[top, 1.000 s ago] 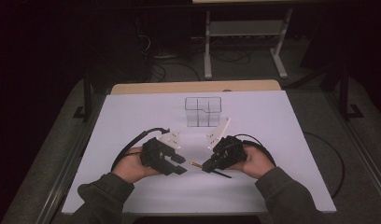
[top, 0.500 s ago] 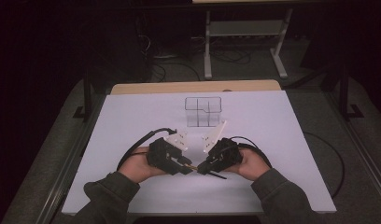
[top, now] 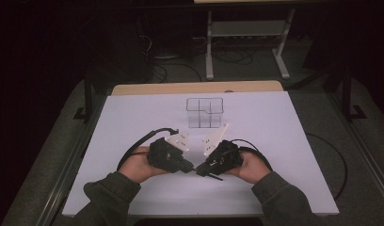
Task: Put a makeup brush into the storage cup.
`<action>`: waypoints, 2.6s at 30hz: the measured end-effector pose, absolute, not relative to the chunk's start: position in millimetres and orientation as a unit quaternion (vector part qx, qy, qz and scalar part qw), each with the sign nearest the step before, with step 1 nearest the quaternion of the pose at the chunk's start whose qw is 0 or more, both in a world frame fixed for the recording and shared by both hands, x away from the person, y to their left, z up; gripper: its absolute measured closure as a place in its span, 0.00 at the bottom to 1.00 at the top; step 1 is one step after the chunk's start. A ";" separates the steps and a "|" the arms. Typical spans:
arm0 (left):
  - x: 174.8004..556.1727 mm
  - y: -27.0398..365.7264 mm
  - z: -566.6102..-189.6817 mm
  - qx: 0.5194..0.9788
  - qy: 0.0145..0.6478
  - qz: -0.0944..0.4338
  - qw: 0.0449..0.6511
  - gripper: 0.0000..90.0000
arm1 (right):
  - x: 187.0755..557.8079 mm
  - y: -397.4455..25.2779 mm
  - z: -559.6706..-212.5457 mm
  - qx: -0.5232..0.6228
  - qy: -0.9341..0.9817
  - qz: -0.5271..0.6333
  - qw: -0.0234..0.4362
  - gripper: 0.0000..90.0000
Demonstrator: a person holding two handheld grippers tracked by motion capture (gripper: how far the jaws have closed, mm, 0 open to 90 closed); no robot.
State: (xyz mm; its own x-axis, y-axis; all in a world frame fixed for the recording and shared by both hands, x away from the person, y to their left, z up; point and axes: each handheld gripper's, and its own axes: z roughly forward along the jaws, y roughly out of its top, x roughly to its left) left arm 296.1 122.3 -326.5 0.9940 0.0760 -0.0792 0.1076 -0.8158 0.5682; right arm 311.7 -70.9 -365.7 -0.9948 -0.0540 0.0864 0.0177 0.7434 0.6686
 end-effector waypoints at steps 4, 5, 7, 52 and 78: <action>295.6 120.4 -323.8 0.956 0.043 -0.021 0.290 0.93 | 311.0 -69.4 -363.0 0.009 -0.935 -0.350 0.046 0.87; 295.7 119.8 -323.6 0.956 0.042 -0.022 0.290 0.93 | 311.1 -68.7 -362.6 0.012 -0.936 -0.348 0.043 0.87; 295.4 118.9 -323.3 0.956 0.042 -0.022 0.291 0.93 | 310.1 -67.3 -361.6 0.010 -0.937 -0.346 0.045 0.86; 299.0 191.1 -342.6 0.921 0.154 0.019 0.357 0.59 | 360.7 -92.2 -346.2 -0.054 -0.918 -0.389 0.048 0.91; 290.9 206.5 -375.1 0.919 0.190 0.038 0.345 0.47 | 385.1 -87.4 -339.1 -0.080 -0.915 -0.391 0.048 0.91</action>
State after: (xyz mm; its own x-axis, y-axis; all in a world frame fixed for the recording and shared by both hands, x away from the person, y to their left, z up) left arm 290.9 206.5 -375.1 0.9250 0.3748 -0.0616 0.3228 -0.6902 0.6477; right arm 385.1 -87.4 -339.1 -0.9826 0.1088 0.1505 0.1840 0.6808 0.7090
